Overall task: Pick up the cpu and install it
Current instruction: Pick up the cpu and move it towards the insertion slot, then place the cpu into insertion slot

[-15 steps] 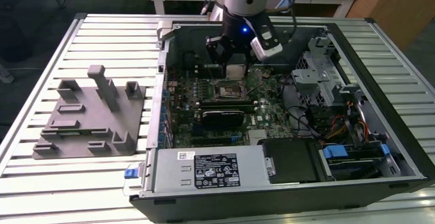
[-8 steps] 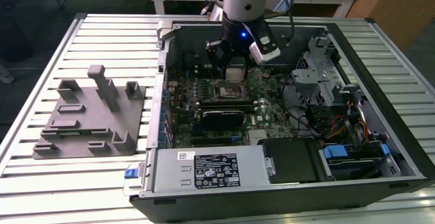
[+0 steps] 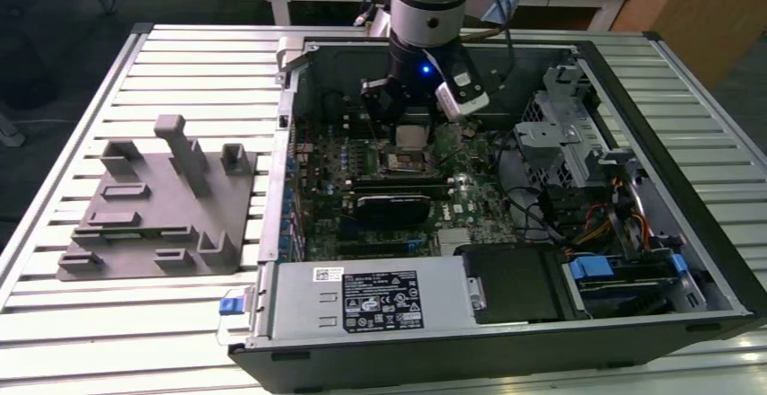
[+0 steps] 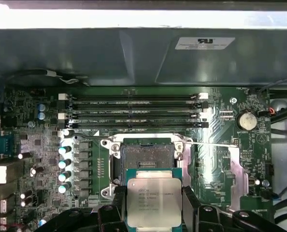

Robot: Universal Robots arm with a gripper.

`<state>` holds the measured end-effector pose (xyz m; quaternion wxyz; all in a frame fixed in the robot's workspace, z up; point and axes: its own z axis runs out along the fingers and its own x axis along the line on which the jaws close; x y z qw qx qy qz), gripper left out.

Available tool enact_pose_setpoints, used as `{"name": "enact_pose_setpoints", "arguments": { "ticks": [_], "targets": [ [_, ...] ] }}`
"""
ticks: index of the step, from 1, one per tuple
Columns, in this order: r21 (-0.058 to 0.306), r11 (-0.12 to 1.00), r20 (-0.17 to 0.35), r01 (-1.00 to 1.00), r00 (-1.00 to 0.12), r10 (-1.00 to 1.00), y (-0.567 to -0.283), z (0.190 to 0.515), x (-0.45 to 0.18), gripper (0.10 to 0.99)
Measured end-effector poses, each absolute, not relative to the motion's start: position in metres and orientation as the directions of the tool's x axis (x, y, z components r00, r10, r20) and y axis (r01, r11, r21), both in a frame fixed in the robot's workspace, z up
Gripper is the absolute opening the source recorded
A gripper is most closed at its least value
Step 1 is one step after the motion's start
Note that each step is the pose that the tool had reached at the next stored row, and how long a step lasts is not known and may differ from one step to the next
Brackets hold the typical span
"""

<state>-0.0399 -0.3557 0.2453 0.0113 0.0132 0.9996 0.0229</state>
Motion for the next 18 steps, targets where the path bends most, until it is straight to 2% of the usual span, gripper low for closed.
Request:
{"name": "enact_pose_setpoints", "arguments": {
  "ticks": [18],
  "targets": [
    [0.043,0.999,-0.022,0.026,-0.999,0.027,-0.3499,0.2424,-0.0409,0.541]
  ]
}}
